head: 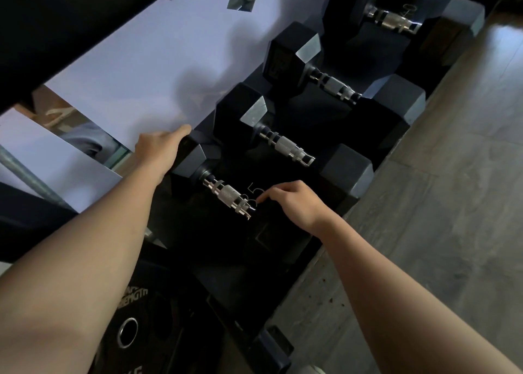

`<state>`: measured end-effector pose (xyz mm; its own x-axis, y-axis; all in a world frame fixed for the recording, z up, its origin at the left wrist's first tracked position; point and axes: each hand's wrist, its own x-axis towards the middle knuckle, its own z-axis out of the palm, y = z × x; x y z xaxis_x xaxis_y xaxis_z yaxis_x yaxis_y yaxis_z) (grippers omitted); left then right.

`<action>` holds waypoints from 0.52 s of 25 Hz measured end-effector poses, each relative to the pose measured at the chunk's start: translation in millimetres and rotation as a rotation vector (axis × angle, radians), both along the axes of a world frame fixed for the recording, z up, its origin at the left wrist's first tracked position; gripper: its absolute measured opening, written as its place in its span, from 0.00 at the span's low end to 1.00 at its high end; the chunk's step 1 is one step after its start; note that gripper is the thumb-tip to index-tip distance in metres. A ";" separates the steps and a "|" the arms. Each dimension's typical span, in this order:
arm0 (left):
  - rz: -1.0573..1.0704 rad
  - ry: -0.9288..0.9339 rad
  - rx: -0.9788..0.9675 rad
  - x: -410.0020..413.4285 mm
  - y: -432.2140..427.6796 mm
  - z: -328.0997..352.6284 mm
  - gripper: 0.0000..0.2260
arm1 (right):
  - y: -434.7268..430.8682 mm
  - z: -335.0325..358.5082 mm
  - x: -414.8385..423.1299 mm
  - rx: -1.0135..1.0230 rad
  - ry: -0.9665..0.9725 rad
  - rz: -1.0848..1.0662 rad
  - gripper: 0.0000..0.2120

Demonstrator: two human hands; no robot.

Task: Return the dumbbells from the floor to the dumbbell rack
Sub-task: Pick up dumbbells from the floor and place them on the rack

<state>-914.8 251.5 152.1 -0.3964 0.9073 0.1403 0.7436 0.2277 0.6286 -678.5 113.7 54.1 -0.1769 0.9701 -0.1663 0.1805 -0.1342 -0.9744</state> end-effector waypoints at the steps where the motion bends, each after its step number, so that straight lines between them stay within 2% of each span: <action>1: -0.011 -0.005 -0.007 -1.6 -0.2 0.2 0.28 | 1.3 -0.8 1.0 -0.034 0.058 -0.008 0.13; 6: -0.078 0.022 -0.044 -0.2 -0.6 3.4 0.28 | 2.4 4.4 -3.0 -0.143 0.217 -0.076 0.15; 13: -0.135 0.147 -0.098 10.6 -16.2 0.0 0.29 | -10.4 -5.5 -5.2 -0.341 0.241 -0.104 0.14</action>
<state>-904.2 235.4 152.2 -0.2519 0.9629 0.0963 0.8537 0.1743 0.4907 -683.7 103.3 48.6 -0.1545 0.8812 -0.4467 -0.0781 -0.4616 -0.8836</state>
